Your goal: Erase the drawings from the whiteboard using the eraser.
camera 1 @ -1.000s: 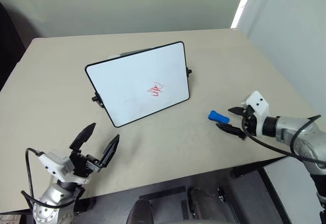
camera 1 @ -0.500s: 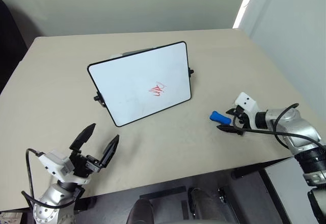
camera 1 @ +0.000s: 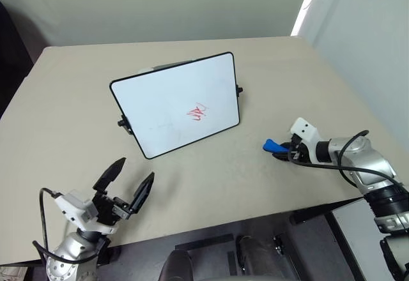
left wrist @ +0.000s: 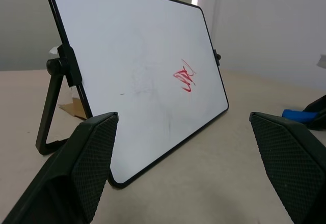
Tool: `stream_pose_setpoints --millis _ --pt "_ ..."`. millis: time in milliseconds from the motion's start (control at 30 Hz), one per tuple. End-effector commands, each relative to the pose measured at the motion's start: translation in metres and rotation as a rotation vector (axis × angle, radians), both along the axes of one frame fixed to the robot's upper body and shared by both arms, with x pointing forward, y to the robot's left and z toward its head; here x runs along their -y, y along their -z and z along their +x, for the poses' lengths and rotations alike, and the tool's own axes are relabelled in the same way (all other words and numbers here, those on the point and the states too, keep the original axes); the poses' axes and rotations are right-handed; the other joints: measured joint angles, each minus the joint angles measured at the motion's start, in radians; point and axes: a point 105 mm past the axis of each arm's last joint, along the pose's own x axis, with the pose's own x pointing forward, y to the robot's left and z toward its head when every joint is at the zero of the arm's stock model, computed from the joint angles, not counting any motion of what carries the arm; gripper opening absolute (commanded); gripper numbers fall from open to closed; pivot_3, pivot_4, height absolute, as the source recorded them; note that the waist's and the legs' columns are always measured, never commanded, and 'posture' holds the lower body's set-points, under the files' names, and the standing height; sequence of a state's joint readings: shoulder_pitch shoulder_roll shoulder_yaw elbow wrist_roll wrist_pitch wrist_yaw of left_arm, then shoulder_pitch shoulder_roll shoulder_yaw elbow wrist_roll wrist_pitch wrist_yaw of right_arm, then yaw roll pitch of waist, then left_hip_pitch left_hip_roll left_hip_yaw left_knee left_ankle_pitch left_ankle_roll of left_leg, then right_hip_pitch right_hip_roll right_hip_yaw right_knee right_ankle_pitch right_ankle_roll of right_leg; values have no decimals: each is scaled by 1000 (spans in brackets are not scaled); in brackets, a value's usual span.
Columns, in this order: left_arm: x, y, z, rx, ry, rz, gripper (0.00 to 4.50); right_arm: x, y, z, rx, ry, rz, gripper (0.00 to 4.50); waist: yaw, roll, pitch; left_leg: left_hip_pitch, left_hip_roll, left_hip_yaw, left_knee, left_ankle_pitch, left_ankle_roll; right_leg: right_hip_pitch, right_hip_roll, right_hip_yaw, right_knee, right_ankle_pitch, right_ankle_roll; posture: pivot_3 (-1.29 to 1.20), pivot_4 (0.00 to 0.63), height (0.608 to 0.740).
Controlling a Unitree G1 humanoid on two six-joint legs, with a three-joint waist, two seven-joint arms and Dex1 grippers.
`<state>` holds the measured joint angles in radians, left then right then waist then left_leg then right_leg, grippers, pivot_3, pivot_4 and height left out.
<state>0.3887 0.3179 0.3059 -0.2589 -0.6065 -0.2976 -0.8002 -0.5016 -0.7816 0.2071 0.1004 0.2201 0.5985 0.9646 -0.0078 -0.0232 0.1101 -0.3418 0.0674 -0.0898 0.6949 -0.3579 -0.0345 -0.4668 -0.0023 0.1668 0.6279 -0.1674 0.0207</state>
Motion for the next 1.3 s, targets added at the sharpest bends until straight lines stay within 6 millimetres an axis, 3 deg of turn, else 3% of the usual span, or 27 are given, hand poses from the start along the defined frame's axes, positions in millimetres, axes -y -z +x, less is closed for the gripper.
stream_pose_setpoints --millis 33,167,233,467,700,833,967,1067,1300 --pt "4 -10 -1 42 7 10 4500 -11 -25 -5 67 -41 61 1566 0 0 0 0 0 0 0 0 0 0 0 0 0 0 0 0 150 740" --pt "4 -9 0 40 9 9 4500 -21 -33 -11 93 -52 79 486 0 0 0 0 0 1 0 0 0 0 0 0 0 0 0 0 150 740" --pt "5 -9 0 39 11 8 4500 -22 -36 -11 104 -43 78 180 0 0 0 0 0 1 0 0 0 1 0 0 0 0 0 0 150 740" --pt "7 -9 1 40 16 6 4500 -45 -64 -15 173 -40 173 180 -1 0 0 2 0 1 0 0 0 2 0 0 0 0 0 0 150 740" --pt "8 -9 0 41 19 5 4500 -99 -127 5 313 14 354 180 -16 1 1 5 0 1 0 0 1 1 0 0 2 0 -1 0 150 740" --pt "9 -9 0 43 20 6 4500 -131 -144 13 327 -9 390 180 -14 1 1 6 0 0 -2 0 1 0 0 0 2 0 -1 0 150 740" --pt "9 -10 0 43 19 6 4500 -155 -144 19 313 -39 387 180 -12 1 1 5 0 -1 -6 0 1 -2 0 0 2 -1 -3 0 150 740" --pt "9 -10 -1 44 17 5 4500 -170 -131 17 297 -87 339 180 -9 1 1 5 0 -2 -10 0 0 -3 0 -1 1 -2 -4 0 150 740" --pt "5 -10 -1 43 3 4 4500 -186 -104 17 253 -127 278 180 -10 1 1 2 0 -3 -12 4 -11 -7 0 -1 0 -2 -4 0 150 740"
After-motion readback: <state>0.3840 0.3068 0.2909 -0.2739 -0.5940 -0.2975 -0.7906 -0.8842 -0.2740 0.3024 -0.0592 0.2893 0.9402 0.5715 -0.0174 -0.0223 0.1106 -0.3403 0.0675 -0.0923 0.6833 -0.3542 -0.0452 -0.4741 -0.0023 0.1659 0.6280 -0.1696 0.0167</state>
